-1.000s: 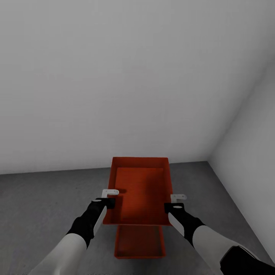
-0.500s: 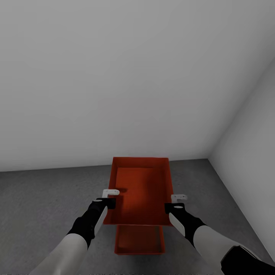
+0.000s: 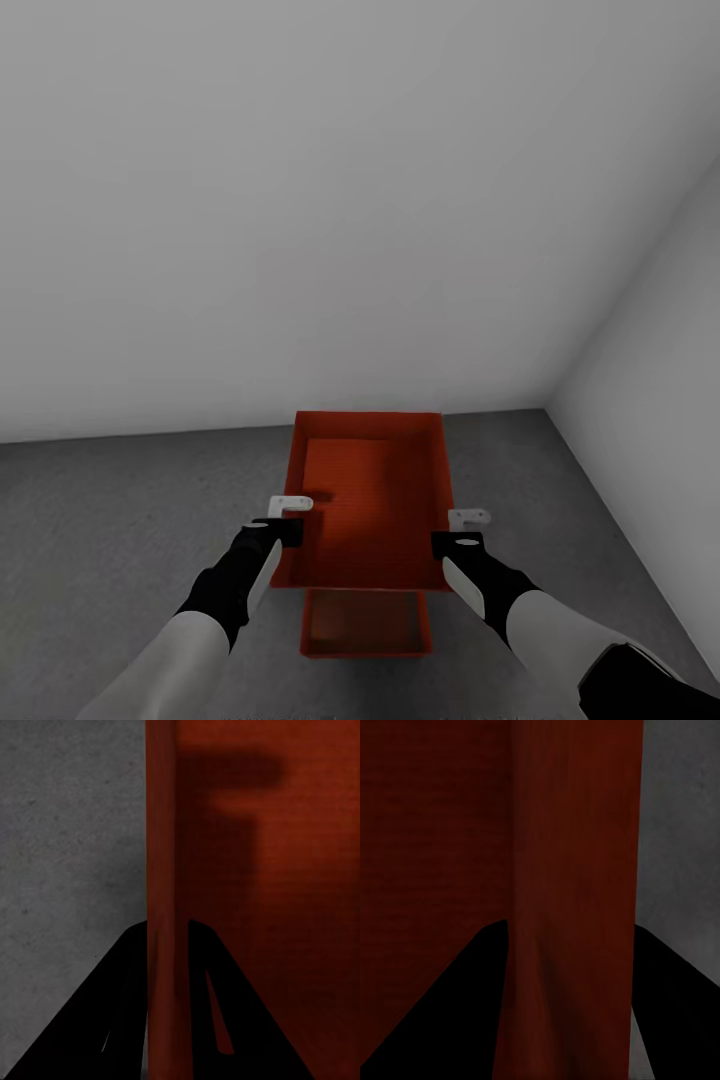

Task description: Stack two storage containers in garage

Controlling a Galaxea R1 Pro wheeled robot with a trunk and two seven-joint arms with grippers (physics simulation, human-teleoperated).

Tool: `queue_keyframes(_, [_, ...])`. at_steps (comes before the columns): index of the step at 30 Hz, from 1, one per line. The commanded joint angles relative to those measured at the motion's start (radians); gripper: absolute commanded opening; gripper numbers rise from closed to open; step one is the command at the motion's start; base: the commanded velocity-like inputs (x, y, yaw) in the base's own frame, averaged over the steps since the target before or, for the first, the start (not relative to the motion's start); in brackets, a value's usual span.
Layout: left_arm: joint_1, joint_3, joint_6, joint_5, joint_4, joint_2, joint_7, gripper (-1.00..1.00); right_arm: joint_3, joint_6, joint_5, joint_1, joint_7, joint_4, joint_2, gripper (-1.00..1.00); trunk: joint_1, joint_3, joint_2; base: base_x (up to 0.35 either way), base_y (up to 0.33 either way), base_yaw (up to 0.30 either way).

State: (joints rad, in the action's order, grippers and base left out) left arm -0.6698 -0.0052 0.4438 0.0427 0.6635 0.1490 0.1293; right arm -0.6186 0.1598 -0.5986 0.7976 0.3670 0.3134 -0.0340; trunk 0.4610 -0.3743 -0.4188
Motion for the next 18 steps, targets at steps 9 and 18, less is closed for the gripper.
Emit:
queue_keyframes(9, [0.0,0.001,0.01,0.039,0.001,0.003,0.014,-1.0,0.014,0.009,0.014,0.002,0.021,0.001,-0.012,-1.0,0.035,-0.044,-0.065,0.0,0.0,0.0])
queue_keyframes(18, [0.001,0.001,0.01,0.039,0.001,0.003,0.014,-1.0,0.014,0.009,0.014,0.002,0.021,0.001,-0.012,-1.0,0.069,-0.087,-0.128,0.0,0.0,0.0])
